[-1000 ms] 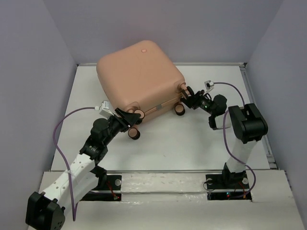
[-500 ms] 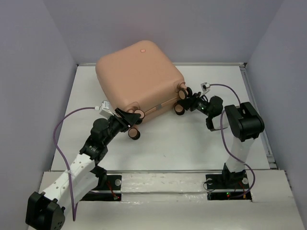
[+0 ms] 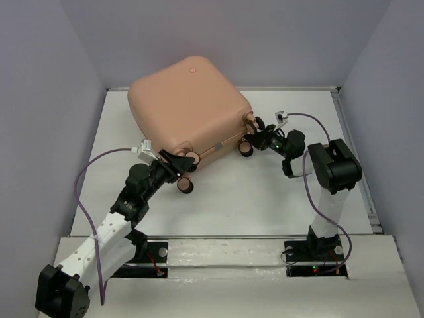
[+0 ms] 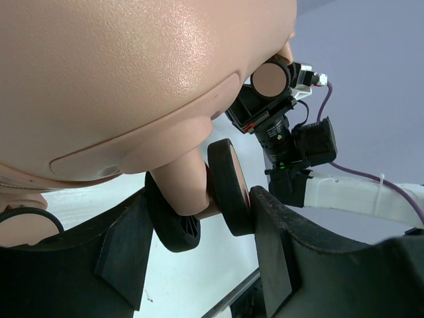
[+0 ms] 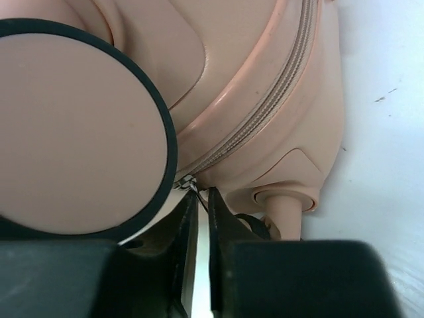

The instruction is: Pack the luggage

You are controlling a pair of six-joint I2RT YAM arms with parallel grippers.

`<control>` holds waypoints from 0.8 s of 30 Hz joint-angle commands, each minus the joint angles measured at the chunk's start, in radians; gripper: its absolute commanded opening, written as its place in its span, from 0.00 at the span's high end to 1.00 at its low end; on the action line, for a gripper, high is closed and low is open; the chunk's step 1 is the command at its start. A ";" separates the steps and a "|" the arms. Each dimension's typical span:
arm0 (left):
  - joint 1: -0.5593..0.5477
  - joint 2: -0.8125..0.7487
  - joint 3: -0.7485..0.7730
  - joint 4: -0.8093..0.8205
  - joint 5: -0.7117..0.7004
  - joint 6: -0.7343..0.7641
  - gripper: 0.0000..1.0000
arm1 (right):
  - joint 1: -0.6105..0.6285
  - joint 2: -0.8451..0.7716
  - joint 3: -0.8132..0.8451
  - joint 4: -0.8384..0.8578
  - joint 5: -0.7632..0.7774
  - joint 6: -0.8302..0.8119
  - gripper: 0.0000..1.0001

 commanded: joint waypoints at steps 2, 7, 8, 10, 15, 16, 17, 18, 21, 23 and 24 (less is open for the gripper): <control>-0.020 -0.015 0.004 0.120 0.122 0.079 0.94 | 0.028 -0.007 0.064 0.448 0.054 0.033 0.93; -0.020 0.031 0.023 0.188 0.122 0.067 0.94 | 0.113 -0.042 -0.043 0.448 0.096 0.020 0.93; -0.020 0.047 0.030 0.211 0.127 0.057 0.94 | 0.139 -0.076 -0.069 0.448 0.108 0.006 0.93; -0.020 0.105 0.066 0.277 0.139 0.044 0.94 | 0.243 -0.117 -0.155 0.447 0.200 -0.074 0.93; -0.049 0.231 0.178 0.356 0.150 0.041 0.94 | 0.527 -0.174 -0.208 0.336 0.317 -0.204 0.93; -0.055 0.255 0.201 0.376 0.150 0.038 0.94 | 0.575 -0.185 -0.195 0.279 0.365 -0.282 0.93; -0.060 0.265 0.212 0.380 0.151 0.037 0.94 | 0.615 -0.188 -0.183 0.232 0.379 -0.310 0.93; -0.061 0.268 0.221 0.382 0.151 0.035 0.94 | 0.661 -0.185 -0.159 0.165 0.374 -0.321 0.93; -0.061 0.275 0.264 0.385 0.161 0.035 0.94 | 0.707 -0.136 -0.160 0.207 0.253 -0.223 0.93; -0.061 0.275 0.284 0.380 0.159 0.038 0.94 | 0.747 -0.119 -0.160 0.221 0.226 -0.191 0.93; -0.061 0.277 0.304 0.374 0.161 0.041 0.94 | 0.794 -0.113 -0.152 0.226 0.203 -0.177 0.93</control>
